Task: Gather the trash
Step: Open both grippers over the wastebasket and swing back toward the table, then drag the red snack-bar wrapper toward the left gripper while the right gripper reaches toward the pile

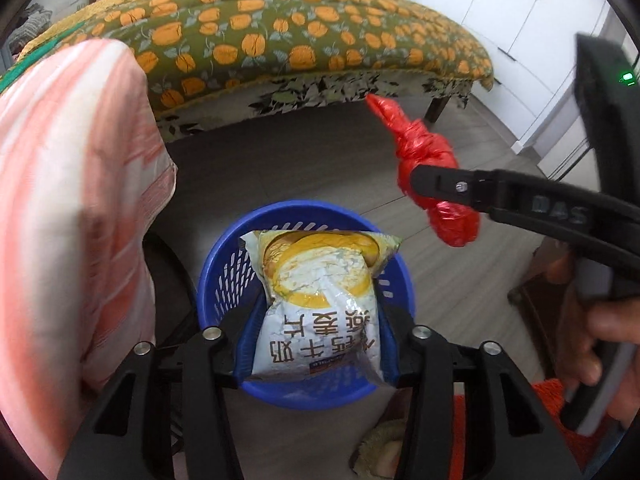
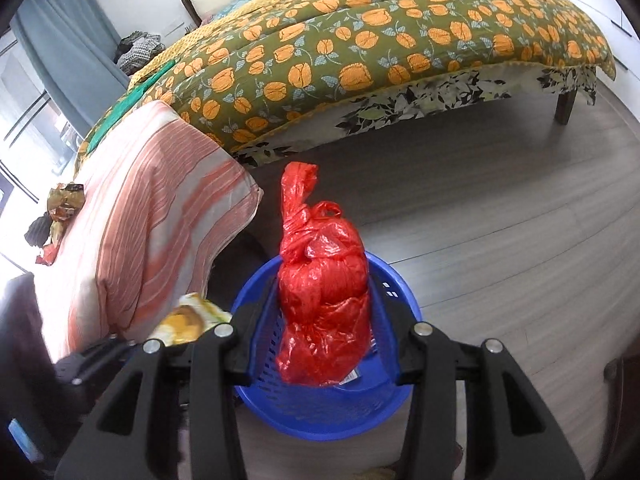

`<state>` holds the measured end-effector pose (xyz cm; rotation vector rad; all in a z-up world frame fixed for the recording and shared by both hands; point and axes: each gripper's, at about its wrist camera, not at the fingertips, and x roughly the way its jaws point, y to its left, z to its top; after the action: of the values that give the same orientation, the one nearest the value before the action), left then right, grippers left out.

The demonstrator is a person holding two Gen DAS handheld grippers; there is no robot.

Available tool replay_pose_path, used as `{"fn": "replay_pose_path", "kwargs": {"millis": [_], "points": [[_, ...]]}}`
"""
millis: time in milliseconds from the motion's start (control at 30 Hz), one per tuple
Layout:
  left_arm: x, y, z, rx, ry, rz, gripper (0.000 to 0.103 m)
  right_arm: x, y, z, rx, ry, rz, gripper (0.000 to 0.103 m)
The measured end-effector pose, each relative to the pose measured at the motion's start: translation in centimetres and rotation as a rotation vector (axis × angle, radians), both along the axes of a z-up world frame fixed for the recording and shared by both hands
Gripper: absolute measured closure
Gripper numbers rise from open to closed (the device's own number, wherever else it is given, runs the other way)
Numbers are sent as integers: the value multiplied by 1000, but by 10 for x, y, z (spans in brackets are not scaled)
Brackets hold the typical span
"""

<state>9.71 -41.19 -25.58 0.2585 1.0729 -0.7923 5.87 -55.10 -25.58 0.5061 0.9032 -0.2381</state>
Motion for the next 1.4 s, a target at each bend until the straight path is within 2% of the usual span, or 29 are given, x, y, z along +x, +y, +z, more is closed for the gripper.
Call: {"fn": "replay_pose_path", "kwargs": {"millis": [33,67,200,300,367,533,600,833,1000,1100,1233,1400], "points": [[1,-1,-2,1,3,2,43,1,-1,-1,-3,5,-9,41],[5,-4,-4,0,1,5,40,2,-3,-2,0,3,-18,39],[5,-5,6,-26,-6,9,31,-2,-11,4,21,-27,-50,39],[-3,5,26,-73,-22,1,27,-6,-12,11,13,-49,-63,36],[-10,13,41,-100,-33,-6,26,-7,-10,17,-12,-54,-73,29],[-32,64,84,-152,-105,11,17,-7,12,37,-144,-88,-97,16],[-34,92,94,-150,-140,44,16,-6,26,45,-190,-112,-91,15],[-10,210,103,-79,-233,256,13,2,110,66,-379,-181,66,15],[16,273,94,20,-255,401,13,18,187,69,-345,-200,208,15],[28,305,95,47,-252,468,13,33,234,69,-345,-191,307,15],[37,343,95,59,-233,526,12,57,280,64,-306,-159,397,15],[33,369,88,60,-210,533,12,86,319,53,-304,-106,468,15]]}}
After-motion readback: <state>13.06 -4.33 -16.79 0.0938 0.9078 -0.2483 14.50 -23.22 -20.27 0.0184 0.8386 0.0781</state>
